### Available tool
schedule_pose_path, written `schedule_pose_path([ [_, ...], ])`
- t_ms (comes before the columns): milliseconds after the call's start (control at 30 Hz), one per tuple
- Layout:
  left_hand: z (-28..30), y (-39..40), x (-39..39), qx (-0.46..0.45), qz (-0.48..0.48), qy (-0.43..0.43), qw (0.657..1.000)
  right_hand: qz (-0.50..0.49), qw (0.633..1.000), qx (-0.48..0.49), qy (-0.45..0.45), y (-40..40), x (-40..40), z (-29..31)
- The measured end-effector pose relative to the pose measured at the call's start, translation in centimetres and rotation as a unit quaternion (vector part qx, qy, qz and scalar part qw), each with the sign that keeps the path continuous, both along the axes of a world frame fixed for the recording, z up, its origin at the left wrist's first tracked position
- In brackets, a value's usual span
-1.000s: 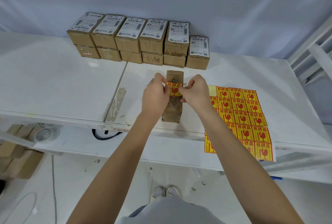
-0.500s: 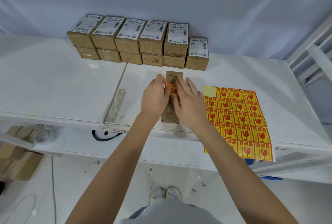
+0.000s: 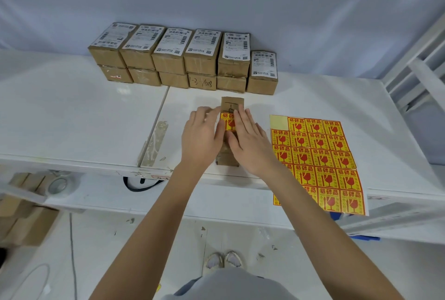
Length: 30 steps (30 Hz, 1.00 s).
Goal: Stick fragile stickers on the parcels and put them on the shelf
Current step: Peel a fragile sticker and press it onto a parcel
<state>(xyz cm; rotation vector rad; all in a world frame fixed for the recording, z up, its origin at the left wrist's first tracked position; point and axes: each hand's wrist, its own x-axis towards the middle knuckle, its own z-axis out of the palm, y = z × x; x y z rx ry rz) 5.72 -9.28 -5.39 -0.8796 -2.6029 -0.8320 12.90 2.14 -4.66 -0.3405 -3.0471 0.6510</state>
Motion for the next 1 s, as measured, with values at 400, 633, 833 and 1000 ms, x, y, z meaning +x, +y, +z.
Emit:
schedule_pose_path([
  [400, -1.1, 0.2, 2.0, -0.1, 0.028, -0.08, 0.991, 0.0, 1.0, 0.031, -0.002, 0.1, 0.1, 0.1],
  [633, -0.9, 0.0, 1.6, -0.105, -0.018, -0.054, 0.993, 0.015, 0.999, 0.028, 0.044, 0.2, 0.5, 0.1],
  [833, -1.1, 0.2, 1.7, -0.077, -0.029, -0.111, 0.99, 0.024, 0.999, 0.027, 0.027, 0.6, 0.6, 0.0],
  [1000, -0.7, 0.3, 2.0, -0.006, -0.009, -0.224, 0.975, 0.0, 0.999, 0.005, 0.037, 0.7, 0.9, -0.3],
])
